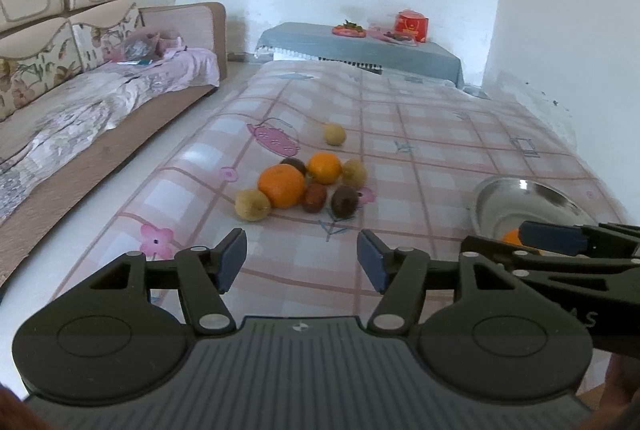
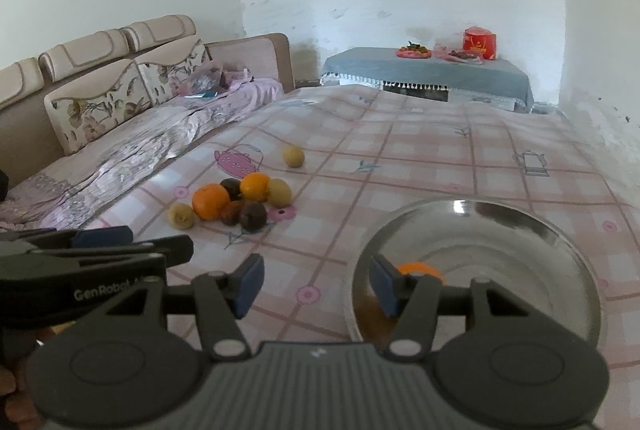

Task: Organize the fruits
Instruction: 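Move both open grippers back to the fruit cluster, then grasp the yellow-green round fruit with left gripper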

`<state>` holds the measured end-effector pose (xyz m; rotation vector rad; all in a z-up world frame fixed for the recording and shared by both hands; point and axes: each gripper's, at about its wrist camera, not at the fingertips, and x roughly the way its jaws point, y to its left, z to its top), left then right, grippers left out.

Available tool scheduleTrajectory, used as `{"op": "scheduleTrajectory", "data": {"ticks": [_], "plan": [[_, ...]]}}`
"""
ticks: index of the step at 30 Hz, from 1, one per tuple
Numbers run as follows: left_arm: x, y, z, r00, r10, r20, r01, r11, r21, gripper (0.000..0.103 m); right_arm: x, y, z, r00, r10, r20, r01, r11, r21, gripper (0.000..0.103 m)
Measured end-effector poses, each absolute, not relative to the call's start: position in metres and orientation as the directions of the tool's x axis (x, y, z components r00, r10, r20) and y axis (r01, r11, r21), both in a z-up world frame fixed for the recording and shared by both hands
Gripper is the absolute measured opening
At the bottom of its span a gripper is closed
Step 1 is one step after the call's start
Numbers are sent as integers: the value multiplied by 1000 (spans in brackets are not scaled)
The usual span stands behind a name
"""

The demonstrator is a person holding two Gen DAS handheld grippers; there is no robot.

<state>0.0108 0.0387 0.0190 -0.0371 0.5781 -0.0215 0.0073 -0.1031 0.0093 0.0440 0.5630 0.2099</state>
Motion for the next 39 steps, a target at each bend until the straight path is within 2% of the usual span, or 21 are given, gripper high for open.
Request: {"op": "scheduleTrajectory", "data": {"ticks": [13,23,29,34,36,39], "plan": [[33,55,6,829,33,-559,-39,999,2,75,19,-95,9,817,231,-528,-208,973,105,62],[53,59,-3,825,63,-562,-29,997,69,65,29,-90,6,809,246,-533,-220,969,112,65],[63,62,-6,827,66,-558,-17,996,92,64,36,-90,4,806,252,-536,-223,968,120,66],[67,62,-10,823,71,-564,-5,993,117,48,43,-87,2,801,255,-542,-224,967,125,67],[66,62,-10,822,58,-566,9,993,116,34,45,-86,0,798,256,-546,-225,966,126,67],[64,65,-7,823,42,-567,20,994,104,34,48,-84,-1,793,259,-551,-227,965,128,67]]}}
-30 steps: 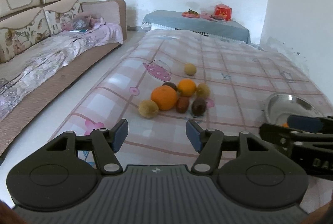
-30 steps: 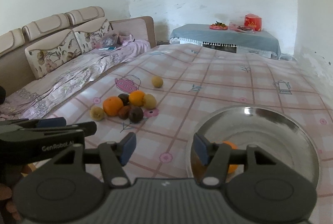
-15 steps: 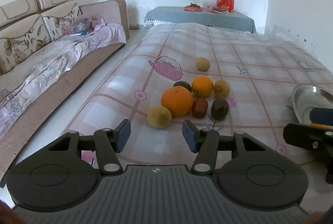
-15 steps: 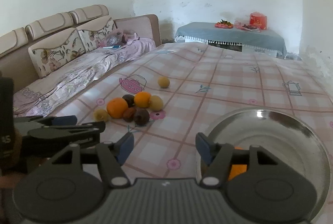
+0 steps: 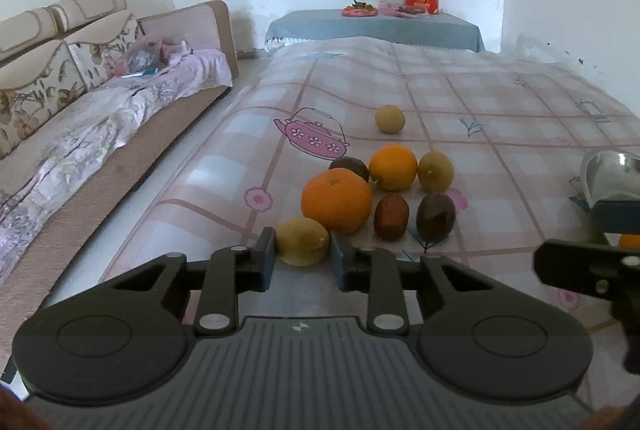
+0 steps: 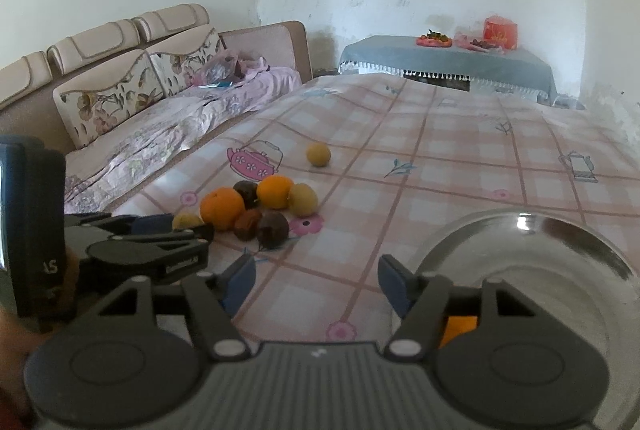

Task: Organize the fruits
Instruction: 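Grasp the yellow-green round fruit with left gripper, then grasp the dark purple passion fruit with right gripper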

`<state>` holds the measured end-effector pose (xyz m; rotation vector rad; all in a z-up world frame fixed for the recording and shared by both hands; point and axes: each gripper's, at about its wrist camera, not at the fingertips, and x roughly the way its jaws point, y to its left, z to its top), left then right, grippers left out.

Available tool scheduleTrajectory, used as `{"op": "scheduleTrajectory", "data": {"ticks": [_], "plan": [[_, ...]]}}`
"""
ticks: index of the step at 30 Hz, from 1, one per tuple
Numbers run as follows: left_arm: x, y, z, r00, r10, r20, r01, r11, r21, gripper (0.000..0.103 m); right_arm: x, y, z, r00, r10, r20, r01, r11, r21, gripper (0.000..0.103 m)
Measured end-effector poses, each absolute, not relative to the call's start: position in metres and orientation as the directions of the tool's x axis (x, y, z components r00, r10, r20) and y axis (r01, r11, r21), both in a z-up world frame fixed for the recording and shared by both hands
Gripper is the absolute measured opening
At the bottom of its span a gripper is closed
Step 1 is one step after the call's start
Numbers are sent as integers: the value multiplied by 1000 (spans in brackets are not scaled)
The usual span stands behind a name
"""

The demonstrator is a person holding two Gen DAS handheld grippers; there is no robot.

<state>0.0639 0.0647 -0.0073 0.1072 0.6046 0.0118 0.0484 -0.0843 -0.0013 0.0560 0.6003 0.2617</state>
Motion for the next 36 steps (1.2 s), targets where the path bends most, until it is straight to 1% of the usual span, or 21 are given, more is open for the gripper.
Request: {"op": "scheduleTrajectory", "data": {"ticks": [5,19,24,32,34,36], "plan": [[58,66,-5,823,26,-567,27,996,85,34,56,-79,-3,783,269,-561,-234,963,134,68],[50,76,-1,823,28,-568,-25,1000,13,33,95,-59,-11,738,310,-600,-279,949,147,66],[52,77,-3,822,27,-569,-28,1000,7,33,106,-55,-17,722,312,-618,-293,946,135,55],[53,79,-3,825,27,-565,-37,999,-6,33,115,-49,-21,720,309,-622,-307,945,114,52],[53,79,-3,825,28,-565,-38,999,-6,33,116,-47,-20,720,314,-619,-319,942,107,45],[53,79,-3,824,29,-565,-39,999,-5,33,114,-44,-21,720,321,-615,-337,937,94,32]]}}
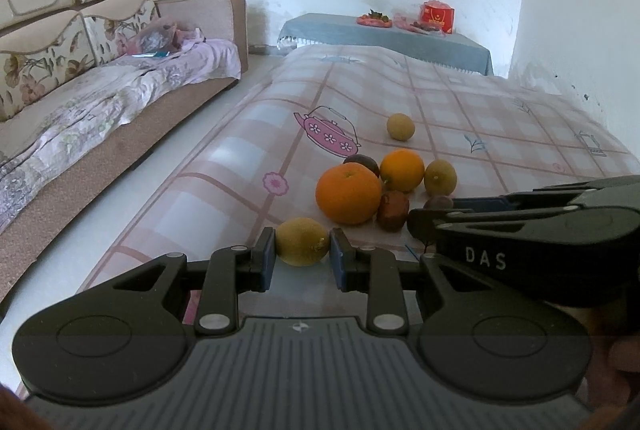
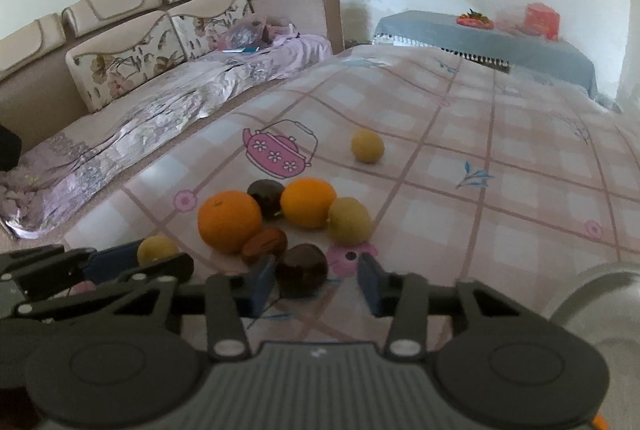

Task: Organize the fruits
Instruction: 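Grasp the dark purple passion fruit with right gripper, then carry the yellow-green fruit and passion fruit over the steel basin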

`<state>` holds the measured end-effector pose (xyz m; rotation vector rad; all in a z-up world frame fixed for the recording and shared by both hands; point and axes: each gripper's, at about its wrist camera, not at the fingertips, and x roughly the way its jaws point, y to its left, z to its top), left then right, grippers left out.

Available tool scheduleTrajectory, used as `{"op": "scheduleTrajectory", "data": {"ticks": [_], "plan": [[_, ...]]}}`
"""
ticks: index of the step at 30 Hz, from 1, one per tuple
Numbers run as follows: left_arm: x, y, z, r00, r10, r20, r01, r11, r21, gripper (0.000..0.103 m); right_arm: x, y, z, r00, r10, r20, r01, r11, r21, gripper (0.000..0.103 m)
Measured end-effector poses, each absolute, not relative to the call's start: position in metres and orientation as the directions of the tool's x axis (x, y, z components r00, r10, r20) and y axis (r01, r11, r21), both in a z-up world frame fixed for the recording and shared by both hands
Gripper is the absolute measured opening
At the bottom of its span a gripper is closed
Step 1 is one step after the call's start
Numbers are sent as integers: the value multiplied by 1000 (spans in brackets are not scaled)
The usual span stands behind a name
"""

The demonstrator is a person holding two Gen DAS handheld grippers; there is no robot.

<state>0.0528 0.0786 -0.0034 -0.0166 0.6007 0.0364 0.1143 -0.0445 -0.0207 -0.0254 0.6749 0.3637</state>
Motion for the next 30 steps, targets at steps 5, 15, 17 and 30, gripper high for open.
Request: {"op": "scheduleTrajectory", "data": {"ticks": [5,15,17,30], "plan": [[52,78,-3,824,30,-566,-42,999,-8,33,110,-42,-20,726,318,-609,-343,936,81,25],[48,75,0,824,24,-566,-37,999,-11,33,99,-53,-10,745,312,-590,-314,944,104,25],[46,74,2,826,25,-564,-37,999,-9,33,94,-55,-8,747,316,-586,-312,944,111,25],[32,71,9,839,28,-544,-34,999,-1,33,66,-62,4,766,326,-554,-305,943,133,25]]}}
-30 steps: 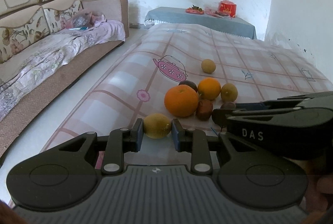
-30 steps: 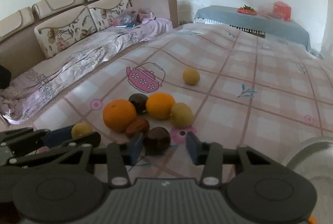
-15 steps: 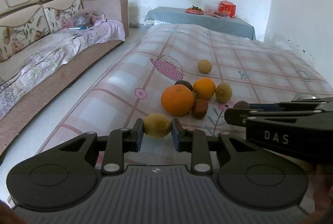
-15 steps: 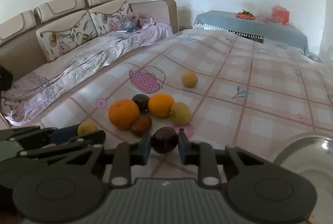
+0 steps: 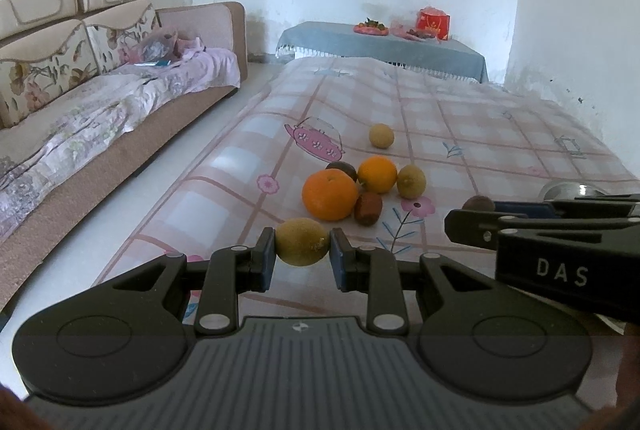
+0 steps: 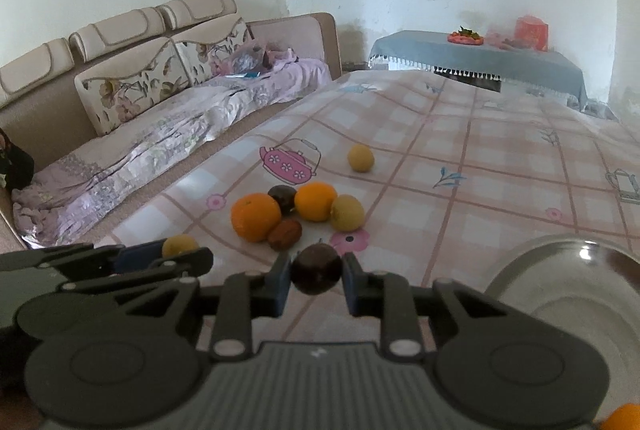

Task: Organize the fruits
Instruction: 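Carry the yellow-green fruit and passion fruit over the steel basin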

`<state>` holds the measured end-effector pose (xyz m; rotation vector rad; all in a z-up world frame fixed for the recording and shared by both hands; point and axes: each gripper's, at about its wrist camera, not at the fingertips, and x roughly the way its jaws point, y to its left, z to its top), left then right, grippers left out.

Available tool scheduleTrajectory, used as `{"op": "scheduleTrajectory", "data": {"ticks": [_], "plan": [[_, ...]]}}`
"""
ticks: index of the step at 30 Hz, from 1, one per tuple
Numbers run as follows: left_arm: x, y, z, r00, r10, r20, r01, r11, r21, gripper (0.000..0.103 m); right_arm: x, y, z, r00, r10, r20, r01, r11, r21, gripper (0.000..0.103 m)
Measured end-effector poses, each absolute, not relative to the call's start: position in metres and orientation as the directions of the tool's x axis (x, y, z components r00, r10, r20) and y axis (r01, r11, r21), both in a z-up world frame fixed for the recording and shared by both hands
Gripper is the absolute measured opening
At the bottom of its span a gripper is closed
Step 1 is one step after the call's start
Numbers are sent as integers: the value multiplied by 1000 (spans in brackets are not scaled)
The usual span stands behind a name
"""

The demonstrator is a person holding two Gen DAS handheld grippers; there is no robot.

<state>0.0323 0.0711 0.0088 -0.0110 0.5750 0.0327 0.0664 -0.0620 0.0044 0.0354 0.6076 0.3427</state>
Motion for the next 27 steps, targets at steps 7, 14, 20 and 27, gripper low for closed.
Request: {"op": "scheduleTrajectory", "data": {"ticks": [7,14,20,27], "plan": [[23,67,12,848,25,-529,-26,1000,5,33,53,-66,11,778,327,-536,-303,943,135,25],[15,62,15,857,14,-515,-12,1000,9,33,42,-70,17,786,329,-523,-301,943,141,25],[7,56,18,863,0,-505,5,1000,10,33,31,-77,21,798,322,-509,-291,946,141,25],[-2,48,21,867,-16,-497,28,999,16,33,20,-87,22,808,306,-504,-271,952,144,25]]}}
